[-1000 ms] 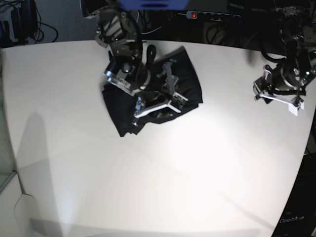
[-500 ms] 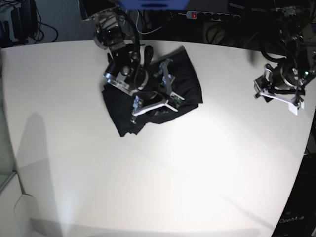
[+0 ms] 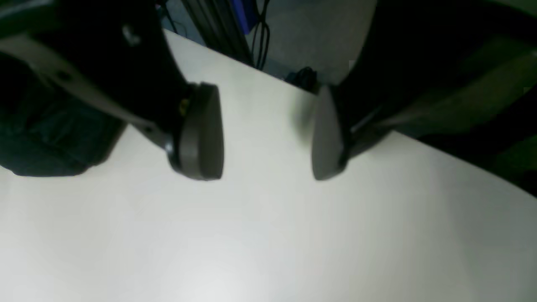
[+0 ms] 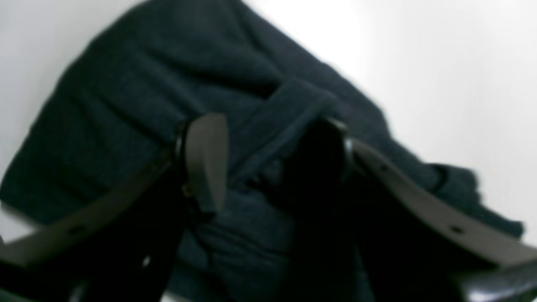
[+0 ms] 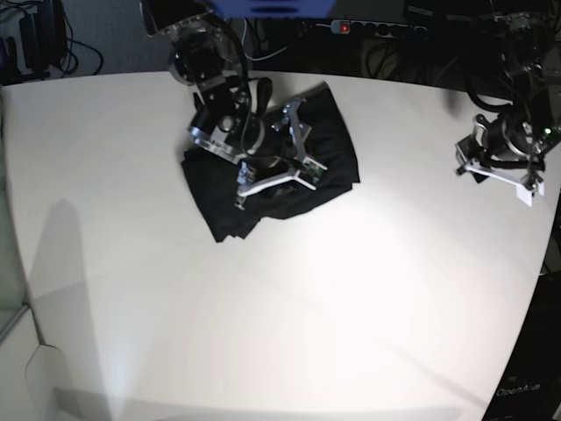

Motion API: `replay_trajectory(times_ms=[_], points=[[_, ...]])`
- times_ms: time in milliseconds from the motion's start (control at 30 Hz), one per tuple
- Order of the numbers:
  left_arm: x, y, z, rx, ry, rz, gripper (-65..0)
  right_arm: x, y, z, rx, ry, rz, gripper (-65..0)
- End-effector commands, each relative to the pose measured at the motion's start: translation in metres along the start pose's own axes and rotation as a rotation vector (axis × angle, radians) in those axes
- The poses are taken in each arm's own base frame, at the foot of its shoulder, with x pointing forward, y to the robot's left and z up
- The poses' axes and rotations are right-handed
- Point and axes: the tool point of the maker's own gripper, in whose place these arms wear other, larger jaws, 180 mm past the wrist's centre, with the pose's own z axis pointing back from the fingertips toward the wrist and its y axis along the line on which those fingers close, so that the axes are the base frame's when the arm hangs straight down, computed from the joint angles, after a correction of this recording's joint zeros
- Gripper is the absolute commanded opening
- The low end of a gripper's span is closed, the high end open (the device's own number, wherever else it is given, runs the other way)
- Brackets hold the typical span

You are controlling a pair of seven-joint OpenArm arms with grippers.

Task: Fold the T-shirt properly
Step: 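Press the folded bundle with the right gripper while the left gripper withdraws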

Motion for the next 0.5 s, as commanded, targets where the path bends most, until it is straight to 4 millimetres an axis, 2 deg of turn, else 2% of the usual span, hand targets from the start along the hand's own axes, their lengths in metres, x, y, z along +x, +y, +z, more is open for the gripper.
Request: replay_trajectory(times_ms=[0,133,200,300,400,433,467], points=[[0.011,-0.001,0.005,-0.002,-0.033,-0.010,-31.8,0.012,-0.005,0.000,-0.010,-0.035,-0.003,-31.1],[0.011,-0.001,0.005,-0.002,-0.033,-0.010,-31.8,0.011,-0.004,-0.001,-0.007,-0.033,-0.003,-31.6],[0.011,-0.001,0.005,-0.002,-0.033,-0.010,-31.8,0.013,-0.006,-0.001,-0.010,-0.037,0.000,-34.0],[0.011,-0.001,0.005,-0.001,-0.034,-0.011,-31.8,0.016,-0.011,-0.001,-0.019,-0.043,0.006,-45.2],[0.016,0.005,0.007,0.014,-0.042,-0.025,-31.8,0.018,-0.013,0.000,-0.024,-0.047,0.010,-61.6],[0.017,0.006,0.008,0.018,-0.044,-0.028,-31.8,0.019,-0.014,0.000,-0.026,-0.049,0.011,-65.0],[0.019,0.008,0.009,0.025,-0.049,-0.030,-31.8,0.020,-0.015,0.001,-0.030,-0.053,0.013,-65.0]])
